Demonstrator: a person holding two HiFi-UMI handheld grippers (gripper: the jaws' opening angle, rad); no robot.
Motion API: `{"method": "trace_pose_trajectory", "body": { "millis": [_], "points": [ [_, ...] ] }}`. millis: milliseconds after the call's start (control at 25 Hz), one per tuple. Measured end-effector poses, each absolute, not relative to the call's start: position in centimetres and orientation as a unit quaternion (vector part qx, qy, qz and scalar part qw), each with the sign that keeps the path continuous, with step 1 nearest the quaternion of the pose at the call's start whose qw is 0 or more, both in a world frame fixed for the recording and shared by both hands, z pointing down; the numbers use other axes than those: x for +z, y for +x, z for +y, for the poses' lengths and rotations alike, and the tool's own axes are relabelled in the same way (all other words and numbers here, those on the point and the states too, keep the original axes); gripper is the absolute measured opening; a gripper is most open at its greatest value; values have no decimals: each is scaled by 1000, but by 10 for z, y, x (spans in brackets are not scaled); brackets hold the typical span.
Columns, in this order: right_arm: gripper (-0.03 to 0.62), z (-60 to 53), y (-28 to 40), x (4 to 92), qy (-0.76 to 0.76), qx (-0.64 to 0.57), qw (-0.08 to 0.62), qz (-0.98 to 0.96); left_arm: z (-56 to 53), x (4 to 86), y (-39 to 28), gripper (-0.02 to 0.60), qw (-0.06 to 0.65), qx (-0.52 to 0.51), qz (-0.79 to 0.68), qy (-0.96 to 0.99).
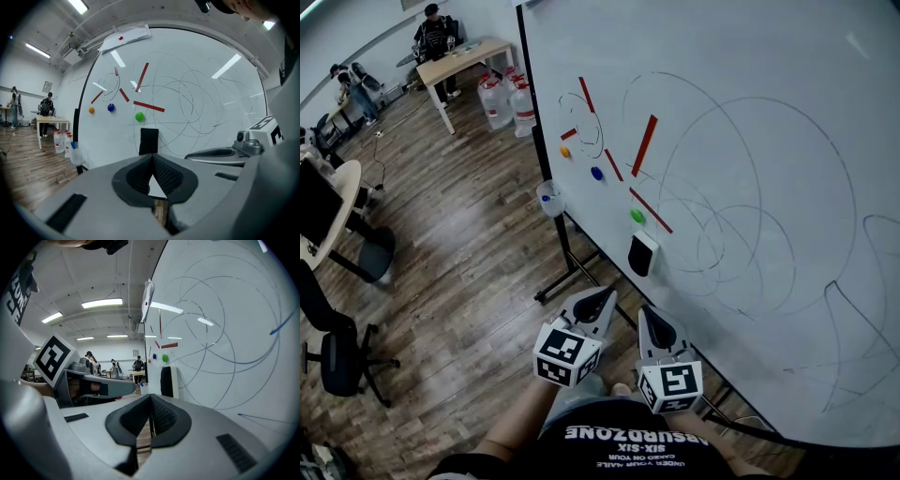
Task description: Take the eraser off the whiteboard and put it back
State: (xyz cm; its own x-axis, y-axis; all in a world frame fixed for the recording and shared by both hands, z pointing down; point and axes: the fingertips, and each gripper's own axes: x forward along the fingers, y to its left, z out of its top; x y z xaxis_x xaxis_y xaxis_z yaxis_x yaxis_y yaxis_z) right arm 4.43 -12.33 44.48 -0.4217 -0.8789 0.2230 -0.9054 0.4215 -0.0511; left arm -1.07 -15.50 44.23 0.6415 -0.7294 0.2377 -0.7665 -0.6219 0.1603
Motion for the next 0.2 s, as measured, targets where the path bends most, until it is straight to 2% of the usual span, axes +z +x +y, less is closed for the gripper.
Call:
{"method": "trace_pose_trajectory", "body": {
  "millis": [200],
  "points": [
    [-2,-121,45,446,530,84,83,-840,-152,443,-9,8,123,75,-417,897]
  ]
}}
